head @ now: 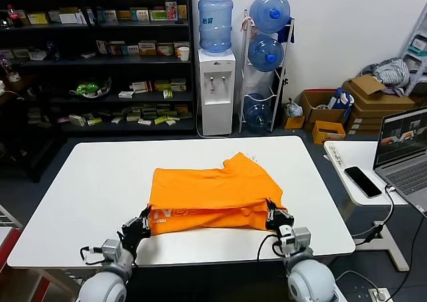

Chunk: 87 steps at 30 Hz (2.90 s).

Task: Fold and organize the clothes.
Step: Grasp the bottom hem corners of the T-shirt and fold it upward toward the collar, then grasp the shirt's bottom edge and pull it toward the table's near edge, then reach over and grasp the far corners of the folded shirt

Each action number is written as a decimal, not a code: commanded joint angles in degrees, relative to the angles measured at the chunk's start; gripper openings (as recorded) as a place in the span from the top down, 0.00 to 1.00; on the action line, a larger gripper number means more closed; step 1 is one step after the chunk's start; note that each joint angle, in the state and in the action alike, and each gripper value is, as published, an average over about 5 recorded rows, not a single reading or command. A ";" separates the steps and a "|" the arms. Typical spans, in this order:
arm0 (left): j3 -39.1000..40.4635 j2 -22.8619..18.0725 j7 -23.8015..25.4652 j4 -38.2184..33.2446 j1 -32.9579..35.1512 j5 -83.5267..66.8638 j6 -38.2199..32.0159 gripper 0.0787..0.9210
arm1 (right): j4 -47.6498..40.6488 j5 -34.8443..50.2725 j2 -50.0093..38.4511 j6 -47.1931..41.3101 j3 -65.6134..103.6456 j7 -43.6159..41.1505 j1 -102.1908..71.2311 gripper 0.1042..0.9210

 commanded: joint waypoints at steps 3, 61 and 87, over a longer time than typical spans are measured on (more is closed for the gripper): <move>1.43 2.11 2.13 4.81 -6.57 -0.52 1.65 0.91 | -2.42 0.92 -2.43 -2.99 -2.71 -1.11 5.73 0.78; -4.36 -3.42 -1.37 -2.69 10.33 1.03 -4.24 0.97 | 2.02 -5.82 -3.22 8.71 8.91 -1.46 -17.80 0.97; -2.49 8.32 -3.77 -6.64 -2.86 -8.35 0.26 0.57 | 2.41 9.94 -12.10 -0.52 3.72 0.91 9.52 0.49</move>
